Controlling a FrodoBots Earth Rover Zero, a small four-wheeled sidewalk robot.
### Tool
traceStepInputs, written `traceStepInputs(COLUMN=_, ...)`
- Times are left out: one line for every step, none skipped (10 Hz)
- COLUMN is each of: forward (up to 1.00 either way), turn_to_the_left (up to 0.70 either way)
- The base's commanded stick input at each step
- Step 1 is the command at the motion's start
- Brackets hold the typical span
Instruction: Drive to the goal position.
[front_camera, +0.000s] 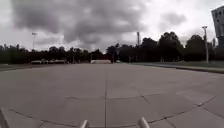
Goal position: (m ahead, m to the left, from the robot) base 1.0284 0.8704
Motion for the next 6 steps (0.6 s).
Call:
traceStepInputs(forward=1.0, turn_to_the_left=0.0)
traceStepInputs(forward=1.0, turn_to_the_left=0.0)
traceStepInputs(forward=1.0, turn_to_the_left=0.0)
traceStepInputs(forward=1.0, turn_to_the_left=0.0)
traceStepInputs(forward=1.0, turn_to_the_left=0.0)
traceStepInputs(forward=1.0, turn_to_the_left=0.0)
